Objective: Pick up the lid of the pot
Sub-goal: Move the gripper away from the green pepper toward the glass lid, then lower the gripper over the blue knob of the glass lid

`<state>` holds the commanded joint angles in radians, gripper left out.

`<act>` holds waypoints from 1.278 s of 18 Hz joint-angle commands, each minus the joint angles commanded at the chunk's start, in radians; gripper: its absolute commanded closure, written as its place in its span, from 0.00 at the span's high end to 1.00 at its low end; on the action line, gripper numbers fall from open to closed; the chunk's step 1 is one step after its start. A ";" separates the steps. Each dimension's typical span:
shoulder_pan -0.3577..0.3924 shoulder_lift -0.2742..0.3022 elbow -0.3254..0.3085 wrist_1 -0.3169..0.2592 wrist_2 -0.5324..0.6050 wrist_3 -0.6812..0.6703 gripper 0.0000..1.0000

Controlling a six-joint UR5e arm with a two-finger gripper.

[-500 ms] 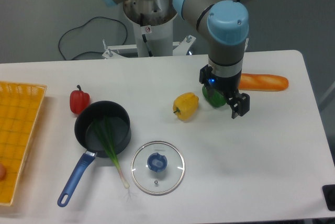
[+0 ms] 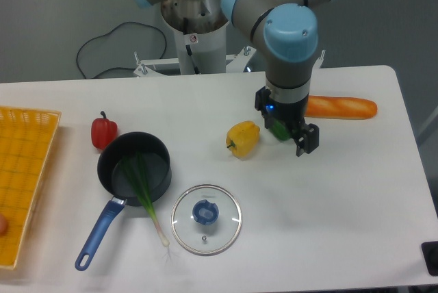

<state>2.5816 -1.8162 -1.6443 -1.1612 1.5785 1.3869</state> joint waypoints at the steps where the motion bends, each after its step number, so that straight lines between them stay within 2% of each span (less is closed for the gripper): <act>1: 0.003 0.003 -0.015 0.003 -0.002 -0.006 1.00; 5: -0.005 0.008 -0.022 0.005 -0.002 -0.052 1.00; 8: -0.026 -0.009 -0.017 0.005 -0.003 -0.164 1.00; 13: -0.083 -0.092 0.015 0.026 0.000 -0.322 1.00; 19: -0.115 -0.144 0.055 0.035 -0.002 -0.454 1.00; 23: -0.161 -0.189 0.076 0.035 -0.002 -0.457 1.00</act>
<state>2.4208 -2.0048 -1.5679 -1.1259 1.5769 0.9296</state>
